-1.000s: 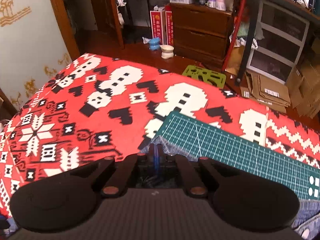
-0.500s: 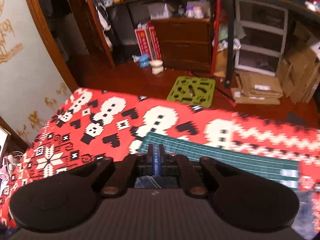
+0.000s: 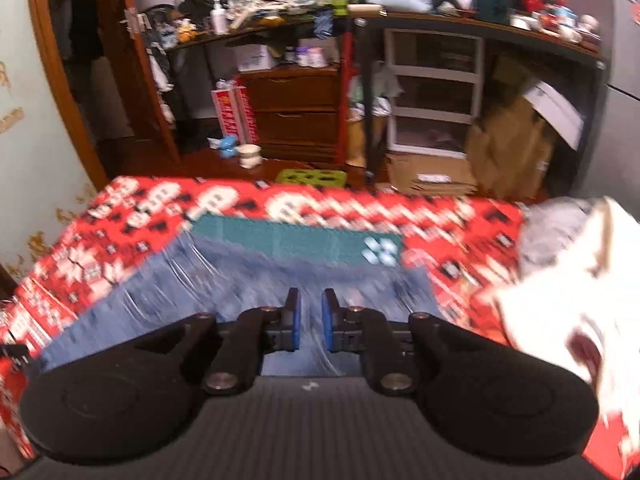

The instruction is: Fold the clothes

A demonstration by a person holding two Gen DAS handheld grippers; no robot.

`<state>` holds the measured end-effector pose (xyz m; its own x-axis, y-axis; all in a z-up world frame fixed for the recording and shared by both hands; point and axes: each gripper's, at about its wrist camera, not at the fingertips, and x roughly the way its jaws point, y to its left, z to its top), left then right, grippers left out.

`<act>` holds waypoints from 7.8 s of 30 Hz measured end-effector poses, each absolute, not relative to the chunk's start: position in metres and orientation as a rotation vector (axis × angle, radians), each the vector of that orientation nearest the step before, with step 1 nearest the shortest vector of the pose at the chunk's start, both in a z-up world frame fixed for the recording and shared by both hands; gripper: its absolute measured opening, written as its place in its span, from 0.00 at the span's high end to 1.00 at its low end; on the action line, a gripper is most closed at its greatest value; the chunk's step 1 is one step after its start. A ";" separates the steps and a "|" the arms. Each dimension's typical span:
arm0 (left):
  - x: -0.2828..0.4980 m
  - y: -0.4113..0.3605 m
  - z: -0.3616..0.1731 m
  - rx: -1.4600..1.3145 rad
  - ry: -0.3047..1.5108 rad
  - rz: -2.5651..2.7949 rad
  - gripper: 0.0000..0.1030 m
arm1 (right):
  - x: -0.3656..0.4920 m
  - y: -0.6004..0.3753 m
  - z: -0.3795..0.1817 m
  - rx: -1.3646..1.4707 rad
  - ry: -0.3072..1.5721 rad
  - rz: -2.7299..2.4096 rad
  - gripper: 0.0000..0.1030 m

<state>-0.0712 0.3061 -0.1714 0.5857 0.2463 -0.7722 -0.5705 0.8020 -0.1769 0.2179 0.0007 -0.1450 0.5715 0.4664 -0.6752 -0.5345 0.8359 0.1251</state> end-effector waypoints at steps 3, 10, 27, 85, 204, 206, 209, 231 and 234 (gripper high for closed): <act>-0.055 0.283 -0.169 -0.391 0.839 0.441 0.81 | 0.202 -0.025 -0.167 -0.067 0.799 0.540 0.84; -0.008 0.225 -0.175 -0.247 0.878 0.353 0.59 | 0.154 -0.063 -0.201 -0.101 0.753 0.410 0.64; 0.041 0.171 -0.217 -0.045 0.912 0.343 0.24 | 0.123 -0.080 -0.244 -0.168 0.733 0.307 0.33; 0.142 0.042 -0.209 0.031 1.011 -0.360 0.96 | 0.161 -0.136 -0.236 0.005 0.797 0.166 0.97; 0.107 0.168 -0.169 -0.019 0.745 0.097 0.19 | 0.200 -0.079 -0.234 0.069 0.609 0.489 0.01; 0.088 0.185 -0.184 -0.082 0.765 0.150 0.19 | 0.191 -0.068 -0.236 0.036 0.617 0.509 0.01; 0.069 0.204 -0.203 -0.155 0.774 0.219 0.19 | 0.178 -0.051 -0.239 -0.038 0.609 0.521 0.01; 0.063 0.224 -0.237 -0.144 0.641 0.193 0.00 | 0.166 -0.023 -0.259 -0.179 0.666 0.494 0.00; 0.066 0.219 -0.238 -0.105 0.657 0.208 0.00 | 0.166 -0.023 -0.259 -0.175 0.665 0.491 0.00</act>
<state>0.0658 0.2186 -0.2376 0.7719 0.1586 -0.6156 -0.2248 0.9739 -0.0309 0.1657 -0.0232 -0.2587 0.6782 0.3799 -0.6290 -0.4897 0.8719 -0.0014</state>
